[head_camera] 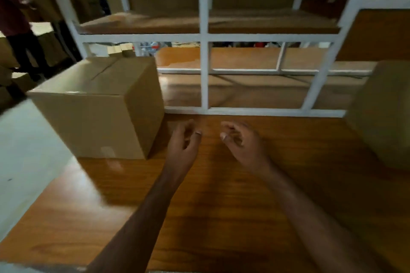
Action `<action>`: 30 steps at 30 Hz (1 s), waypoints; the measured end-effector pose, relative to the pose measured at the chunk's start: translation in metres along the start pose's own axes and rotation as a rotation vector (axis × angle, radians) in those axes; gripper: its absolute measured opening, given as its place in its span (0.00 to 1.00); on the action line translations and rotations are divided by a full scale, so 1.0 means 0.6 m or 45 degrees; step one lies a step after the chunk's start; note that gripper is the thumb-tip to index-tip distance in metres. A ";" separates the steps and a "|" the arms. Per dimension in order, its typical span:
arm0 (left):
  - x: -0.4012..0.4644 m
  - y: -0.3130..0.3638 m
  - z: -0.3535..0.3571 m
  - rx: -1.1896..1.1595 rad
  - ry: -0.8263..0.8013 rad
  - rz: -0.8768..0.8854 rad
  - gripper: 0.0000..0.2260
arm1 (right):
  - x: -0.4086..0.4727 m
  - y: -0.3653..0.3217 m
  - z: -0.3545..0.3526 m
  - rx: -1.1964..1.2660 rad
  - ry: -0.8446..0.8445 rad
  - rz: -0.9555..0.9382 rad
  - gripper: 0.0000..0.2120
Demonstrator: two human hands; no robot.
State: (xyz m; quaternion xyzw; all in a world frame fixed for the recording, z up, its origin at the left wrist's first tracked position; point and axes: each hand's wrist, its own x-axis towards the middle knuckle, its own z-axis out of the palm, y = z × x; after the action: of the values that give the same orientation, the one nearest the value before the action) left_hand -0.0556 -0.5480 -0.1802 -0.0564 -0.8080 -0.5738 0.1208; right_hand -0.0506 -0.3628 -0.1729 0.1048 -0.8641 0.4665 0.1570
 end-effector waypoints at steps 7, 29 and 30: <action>-0.024 0.107 0.264 -0.047 -0.497 0.098 0.11 | -0.126 0.133 -0.277 -0.159 0.297 0.200 0.11; -0.108 0.321 0.876 -0.070 -0.505 -0.064 0.29 | -0.229 0.466 -0.818 -0.245 0.853 0.447 0.19; -0.103 0.323 0.884 -0.049 -0.480 -0.079 0.34 | -0.222 0.472 -0.824 -0.271 0.861 0.468 0.20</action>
State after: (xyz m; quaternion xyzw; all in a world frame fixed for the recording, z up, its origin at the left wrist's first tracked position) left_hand -0.0206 0.0192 -0.1850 -0.1402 -0.8065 -0.5721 -0.0514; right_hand 0.0660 0.2104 -0.1858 -0.2279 -0.8116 0.4030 0.3563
